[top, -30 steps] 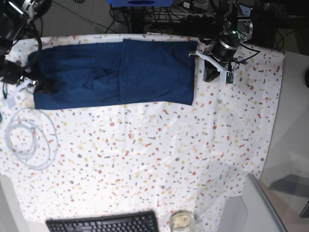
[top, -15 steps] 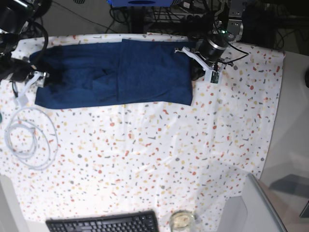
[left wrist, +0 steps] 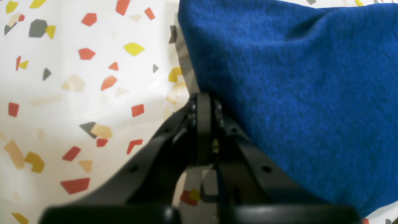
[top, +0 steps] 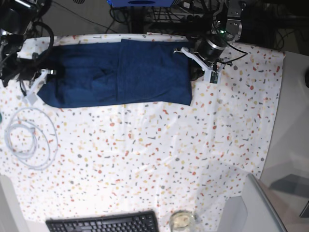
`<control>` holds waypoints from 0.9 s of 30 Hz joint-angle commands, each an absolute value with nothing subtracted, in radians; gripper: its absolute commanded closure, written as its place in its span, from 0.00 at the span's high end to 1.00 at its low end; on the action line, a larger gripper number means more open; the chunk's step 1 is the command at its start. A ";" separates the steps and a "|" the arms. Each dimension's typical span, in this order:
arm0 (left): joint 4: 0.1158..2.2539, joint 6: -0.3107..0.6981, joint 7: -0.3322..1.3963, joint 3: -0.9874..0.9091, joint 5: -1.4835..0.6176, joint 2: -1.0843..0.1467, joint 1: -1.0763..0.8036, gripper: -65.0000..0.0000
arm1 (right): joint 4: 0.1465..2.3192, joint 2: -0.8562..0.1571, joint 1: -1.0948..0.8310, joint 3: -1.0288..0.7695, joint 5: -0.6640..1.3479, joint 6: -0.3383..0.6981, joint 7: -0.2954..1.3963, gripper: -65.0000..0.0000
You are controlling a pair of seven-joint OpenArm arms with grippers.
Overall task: Layout the t-shirt on the table in an organized manner, then fold the t-shirt properly
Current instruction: 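Grasp the strip end with the right gripper and lift it, then fold the held end with the right gripper over onto the folded layer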
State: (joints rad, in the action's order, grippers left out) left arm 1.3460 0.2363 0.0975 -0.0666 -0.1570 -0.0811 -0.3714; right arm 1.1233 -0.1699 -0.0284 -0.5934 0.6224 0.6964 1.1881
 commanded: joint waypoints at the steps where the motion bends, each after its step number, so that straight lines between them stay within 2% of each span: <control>1: 1.360 0.243 0.077 -0.068 -0.160 -0.082 -0.372 0.00 | 1.135 -0.179 -0.012 -0.591 0.630 0.698 1.194 0.07; 2: 1.360 0.243 0.077 -0.067 -0.160 -0.082 -0.372 0.00 | 1.138 -0.179 -0.008 -0.591 0.630 0.698 1.199 0.00; 5: 1.362 0.243 0.077 -0.059 -0.160 -0.082 -0.372 0.00 | 1.141 -0.179 -0.005 -0.591 0.631 0.698 1.201 0.03; 10: 1.362 0.243 0.077 -0.058 -0.159 -0.056 -0.374 0.00 | 1.147 -0.157 -0.008 -0.590 0.631 0.698 1.237 0.00; 19: 1.369 0.243 0.077 -0.056 -0.159 -0.030 -0.372 0.00 | 1.508 -0.070 -0.054 -0.588 0.625 0.698 1.372 0.00; 27: 1.360 0.243 0.077 0.065 -0.160 -0.030 -0.351 0.00 | 1.633 0.021 -0.077 -0.568 0.631 0.698 1.396 0.00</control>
State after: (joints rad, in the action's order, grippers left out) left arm 1.3472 0.2352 0.1001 0.0643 -0.1543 -0.0330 -0.3534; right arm 1.6169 0.0257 -0.0826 -0.5682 0.6174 0.6930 1.3964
